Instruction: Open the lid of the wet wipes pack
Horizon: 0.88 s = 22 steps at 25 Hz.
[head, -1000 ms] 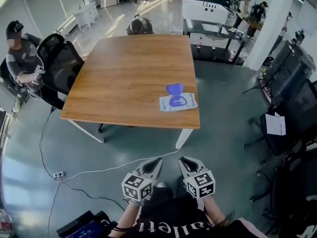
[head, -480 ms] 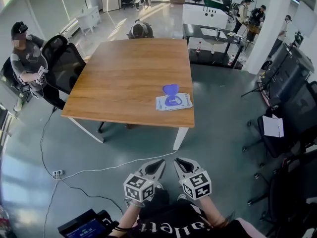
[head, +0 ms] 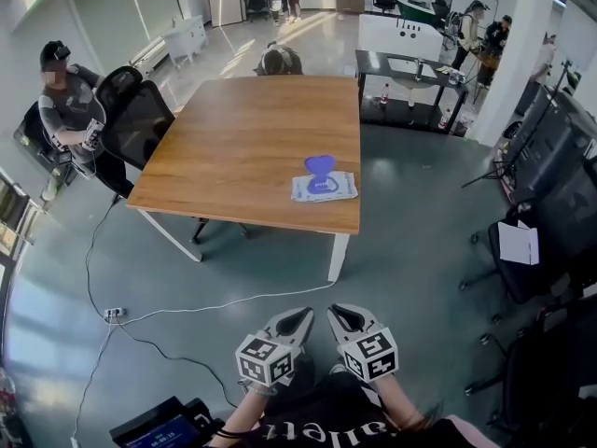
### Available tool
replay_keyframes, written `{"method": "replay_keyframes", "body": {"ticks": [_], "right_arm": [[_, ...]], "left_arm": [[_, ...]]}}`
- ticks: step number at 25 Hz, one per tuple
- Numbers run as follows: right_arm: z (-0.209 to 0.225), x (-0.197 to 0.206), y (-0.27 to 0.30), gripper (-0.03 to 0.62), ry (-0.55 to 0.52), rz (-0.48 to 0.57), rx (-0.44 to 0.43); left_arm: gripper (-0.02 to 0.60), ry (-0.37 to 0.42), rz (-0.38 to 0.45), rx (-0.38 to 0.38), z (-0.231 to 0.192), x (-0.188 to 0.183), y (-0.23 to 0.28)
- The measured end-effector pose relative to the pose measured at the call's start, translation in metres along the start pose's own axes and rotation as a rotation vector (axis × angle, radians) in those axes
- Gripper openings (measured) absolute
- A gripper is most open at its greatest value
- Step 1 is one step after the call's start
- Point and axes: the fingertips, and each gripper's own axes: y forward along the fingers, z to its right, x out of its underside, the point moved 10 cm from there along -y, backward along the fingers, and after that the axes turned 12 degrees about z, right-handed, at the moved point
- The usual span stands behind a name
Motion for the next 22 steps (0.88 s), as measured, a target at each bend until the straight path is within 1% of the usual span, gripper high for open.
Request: {"method": "replay_keyframes", "body": {"ticks": [4,8,12,22], "right_arm": [[-0.002,0.009,-0.022,0.037,-0.001,-0.006,-0.026],[0.000,0.019,-0.038,0.037,0.005,-0.012,-0.045],[0.001,0.024,-0.051,0.037,0.000,-0.014,-0.060],[0.005,0.027,-0.066,0.037,-0.044,-0.013,-0.092]], "left_arm": [[0.002,-0.020,0.006,-0.025,0.023,0.017,-0.011],[0.002,-0.023,0.012,-0.048,0.039,0.030,-0.018],[0.002,-0.020,0.031,-0.067,0.051,0.035,-0.023],[0.003,0.000,0.051,-0.075,0.066,0.039,-0.016]]}}
